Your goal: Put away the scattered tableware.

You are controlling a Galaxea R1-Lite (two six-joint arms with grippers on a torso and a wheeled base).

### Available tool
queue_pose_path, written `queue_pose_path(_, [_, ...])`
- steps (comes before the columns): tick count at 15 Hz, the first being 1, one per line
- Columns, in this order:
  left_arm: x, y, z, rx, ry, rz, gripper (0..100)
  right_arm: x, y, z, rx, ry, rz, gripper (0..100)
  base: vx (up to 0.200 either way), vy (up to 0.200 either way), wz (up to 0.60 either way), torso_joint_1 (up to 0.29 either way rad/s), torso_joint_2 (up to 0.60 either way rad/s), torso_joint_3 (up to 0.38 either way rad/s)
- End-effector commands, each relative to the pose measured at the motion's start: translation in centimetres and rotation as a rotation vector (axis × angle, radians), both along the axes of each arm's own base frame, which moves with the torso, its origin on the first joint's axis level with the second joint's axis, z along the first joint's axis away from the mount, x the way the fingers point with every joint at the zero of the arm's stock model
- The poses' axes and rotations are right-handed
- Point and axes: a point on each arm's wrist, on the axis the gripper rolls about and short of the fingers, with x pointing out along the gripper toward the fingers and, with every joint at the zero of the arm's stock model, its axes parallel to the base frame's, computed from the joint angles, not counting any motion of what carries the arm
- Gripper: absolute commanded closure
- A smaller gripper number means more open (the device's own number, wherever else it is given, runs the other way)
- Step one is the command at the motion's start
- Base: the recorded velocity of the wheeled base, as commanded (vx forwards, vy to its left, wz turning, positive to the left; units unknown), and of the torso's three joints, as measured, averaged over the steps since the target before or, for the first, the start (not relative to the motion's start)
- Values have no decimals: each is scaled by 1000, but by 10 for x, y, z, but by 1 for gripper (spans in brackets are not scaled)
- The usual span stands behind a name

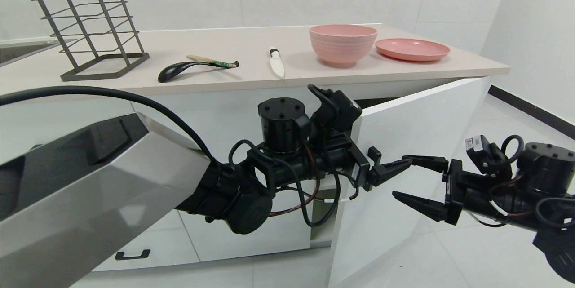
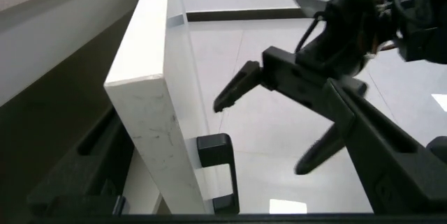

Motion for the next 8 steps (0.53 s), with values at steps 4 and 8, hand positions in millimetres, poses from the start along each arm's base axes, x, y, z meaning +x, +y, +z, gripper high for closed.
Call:
queue_pose_path(4, [-13, 3, -12, -6, -5, -17, 0, -65, -2, 47, 11, -183, 13, 0, 0, 0, 0, 0, 0, 0])
queue_pose_path(8, [-25, -6, -24, -6, 1, -52, 0, -98, -8, 91, 34, -450, -39, 0, 0, 0, 0, 0, 0, 0])
